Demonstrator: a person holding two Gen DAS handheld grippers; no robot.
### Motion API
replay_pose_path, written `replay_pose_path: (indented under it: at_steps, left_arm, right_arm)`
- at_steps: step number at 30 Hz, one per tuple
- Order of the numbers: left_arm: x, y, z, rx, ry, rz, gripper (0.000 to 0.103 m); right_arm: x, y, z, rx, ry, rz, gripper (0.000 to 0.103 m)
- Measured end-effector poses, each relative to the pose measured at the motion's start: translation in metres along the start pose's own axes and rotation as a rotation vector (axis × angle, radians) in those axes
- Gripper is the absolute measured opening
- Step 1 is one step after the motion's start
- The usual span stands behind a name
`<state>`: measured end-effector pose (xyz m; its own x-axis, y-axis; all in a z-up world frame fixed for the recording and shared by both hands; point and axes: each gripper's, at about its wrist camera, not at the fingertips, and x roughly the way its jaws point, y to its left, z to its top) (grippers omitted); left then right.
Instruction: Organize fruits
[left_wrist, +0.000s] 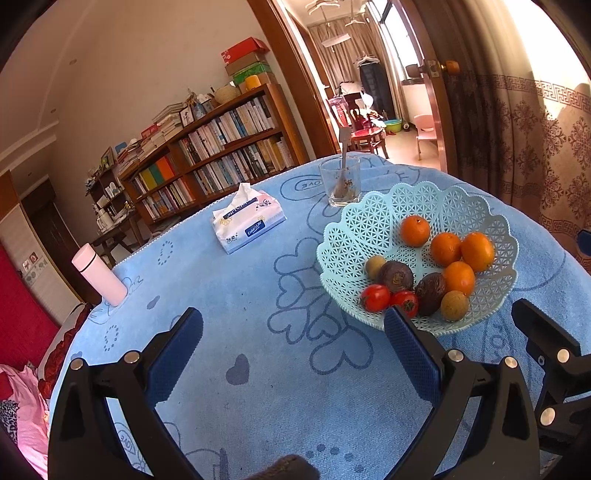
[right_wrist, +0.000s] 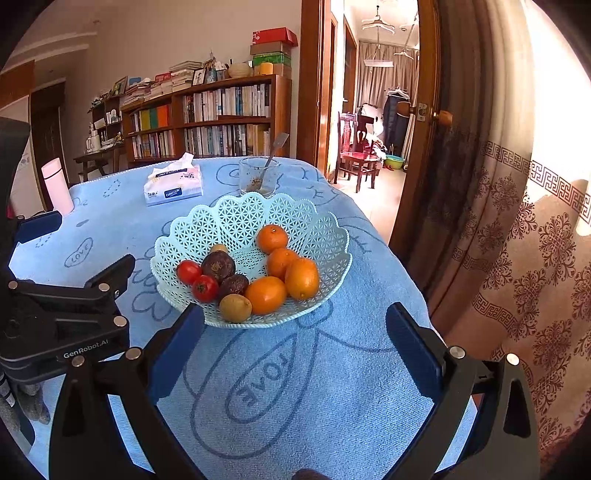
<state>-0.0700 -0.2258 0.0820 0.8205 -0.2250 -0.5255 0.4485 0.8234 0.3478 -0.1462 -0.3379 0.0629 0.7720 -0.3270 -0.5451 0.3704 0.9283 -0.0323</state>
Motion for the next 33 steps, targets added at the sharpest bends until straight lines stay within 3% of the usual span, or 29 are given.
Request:
replay_pose_path:
  at_steps: [28, 33]
  left_arm:
    - [0.002, 0.001, -0.005, -0.004, -0.006, 0.009, 0.098]
    - [0.005, 0.01, -0.008, -0.042, 0.028, -0.003, 0.098]
  right_arm:
    - [0.008, 0.007, -0.006, -0.01, 0.024, 0.002, 0.1]
    - [0.006, 0.009, -0.006, -0.014, 0.028, 0.01, 0.1]
